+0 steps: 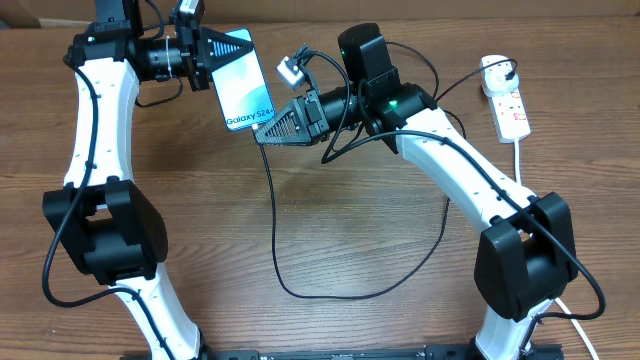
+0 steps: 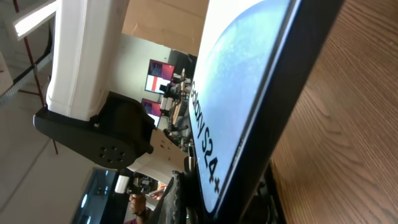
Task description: Plug charger to phone and switch on socket
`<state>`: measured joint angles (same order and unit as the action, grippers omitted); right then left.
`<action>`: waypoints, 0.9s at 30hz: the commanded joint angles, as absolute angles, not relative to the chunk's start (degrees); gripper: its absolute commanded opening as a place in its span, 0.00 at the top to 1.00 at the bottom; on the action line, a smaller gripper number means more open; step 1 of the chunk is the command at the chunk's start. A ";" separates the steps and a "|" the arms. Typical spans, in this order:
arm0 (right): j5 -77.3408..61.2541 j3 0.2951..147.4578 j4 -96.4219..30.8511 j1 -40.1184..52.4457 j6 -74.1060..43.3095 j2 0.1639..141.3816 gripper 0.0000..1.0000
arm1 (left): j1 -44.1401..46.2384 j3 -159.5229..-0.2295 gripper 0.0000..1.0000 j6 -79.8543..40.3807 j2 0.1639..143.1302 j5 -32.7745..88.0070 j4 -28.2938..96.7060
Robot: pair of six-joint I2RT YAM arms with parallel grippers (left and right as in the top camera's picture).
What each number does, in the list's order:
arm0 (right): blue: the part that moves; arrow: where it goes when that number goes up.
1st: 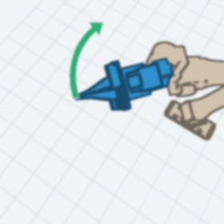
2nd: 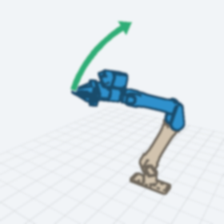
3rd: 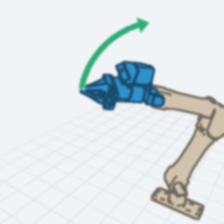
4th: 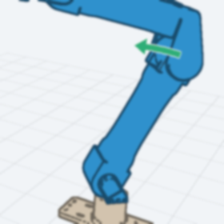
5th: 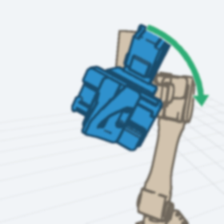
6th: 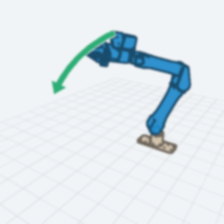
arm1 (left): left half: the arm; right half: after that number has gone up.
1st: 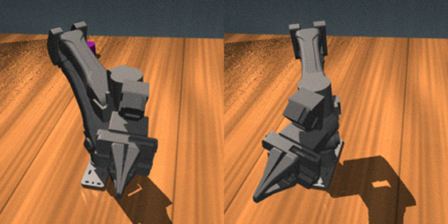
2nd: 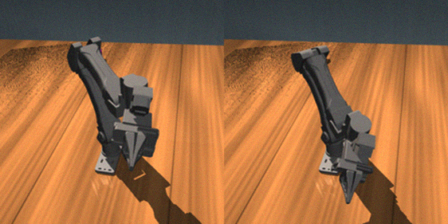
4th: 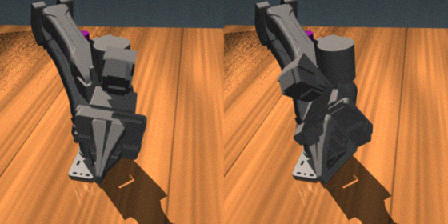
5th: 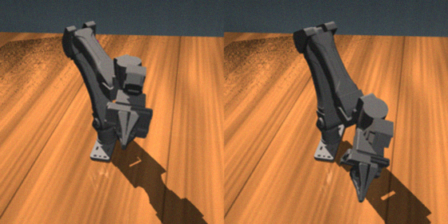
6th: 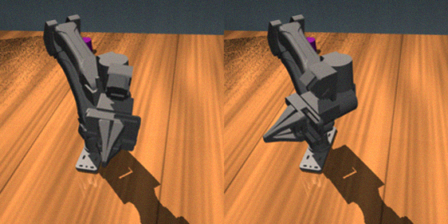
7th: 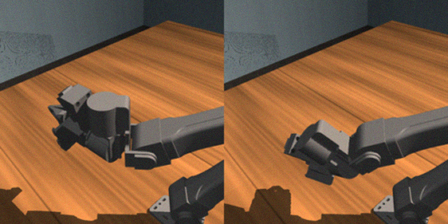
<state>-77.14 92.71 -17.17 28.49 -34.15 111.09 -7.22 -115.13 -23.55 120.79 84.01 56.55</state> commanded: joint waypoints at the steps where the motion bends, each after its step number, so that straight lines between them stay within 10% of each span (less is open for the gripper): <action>1: -75.70 92.95 -16.80 28.12 -34.65 111.26 0.96 | -6.35 -116.40 0.96 -21.80 119.70 86.46 56.93; 27: -76.82 91.53 -18.55 28.56 -33.87 111.33 0.96 | -6.42 -116.40 0.96 -21.82 119.70 86.43 56.64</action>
